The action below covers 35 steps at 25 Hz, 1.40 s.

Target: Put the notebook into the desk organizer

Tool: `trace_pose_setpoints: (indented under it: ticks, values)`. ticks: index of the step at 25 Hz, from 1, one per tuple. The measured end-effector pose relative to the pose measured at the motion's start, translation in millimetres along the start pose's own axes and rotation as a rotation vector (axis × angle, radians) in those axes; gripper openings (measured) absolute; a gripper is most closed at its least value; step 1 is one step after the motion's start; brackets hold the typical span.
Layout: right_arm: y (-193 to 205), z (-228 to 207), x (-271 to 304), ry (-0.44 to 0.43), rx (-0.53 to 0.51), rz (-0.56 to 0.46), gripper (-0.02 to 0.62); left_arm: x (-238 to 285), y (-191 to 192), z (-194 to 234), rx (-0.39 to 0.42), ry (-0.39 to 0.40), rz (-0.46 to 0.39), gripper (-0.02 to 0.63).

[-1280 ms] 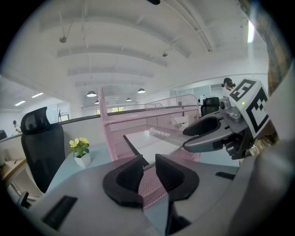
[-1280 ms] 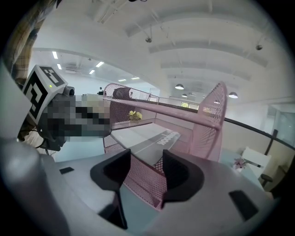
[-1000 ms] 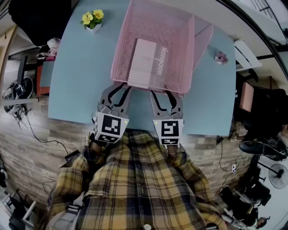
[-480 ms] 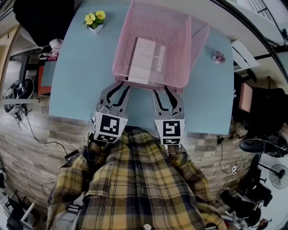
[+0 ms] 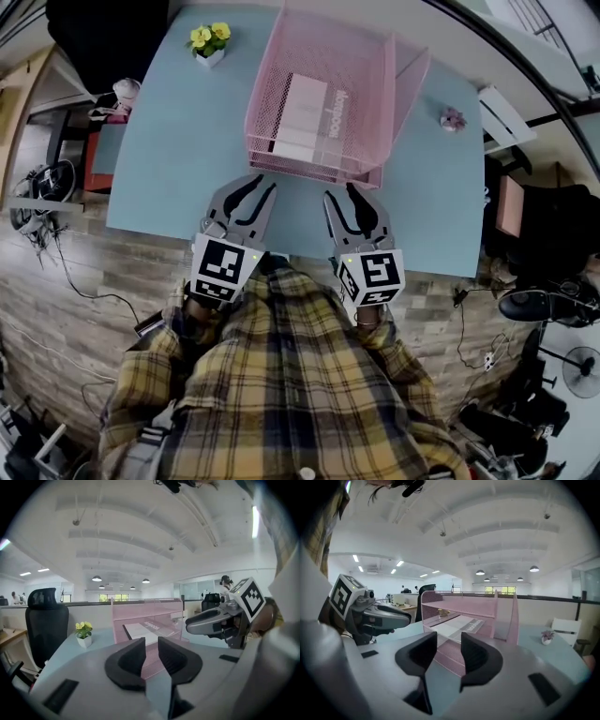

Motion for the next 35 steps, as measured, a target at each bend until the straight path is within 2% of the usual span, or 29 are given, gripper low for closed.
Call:
trace_pose_setpoints:
  ticks: [5,12,15,22,35]
  values:
    - [-2.8,3.6,-21.8,-0.053,0.102,-0.069,0.124,-14.6,2.1,-7.5,-0.094,0.070,-0.023,0.072]
    - [-7.3,5.3,-44.4,-0.052,0.130,-0.118,0.043,-28.1,-0.9,-15.7,-0.169,0.163,-0.055,0.069]
    - [-7.8,5.9,-50.7,-0.051,0.131,-0.125,0.027,-31.0,-2.9,-19.2,-0.182,0.189,-0.065,0.043]
    - [-2.3,-0.1,-57.0,-0.043,0.150,-0.126,0.003,-31.2,-3.5,-21.8,-0.196,0.204,-0.076,-0.008]
    - [4.9,-16.0,-54.6,-0.040,0.157,-0.113,0.002,-24.1,-1.6,-17.1,-0.206,0.200,-0.077,-0.009]
Point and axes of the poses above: the fingertips, and each gripper's own axes: x forward along the fingers, z to its left, y out of its underside, the point moved 8 cm from there along -x, backward along the fingers, and after that the axes turned 1 degree about -z, right-handed, at the moved point
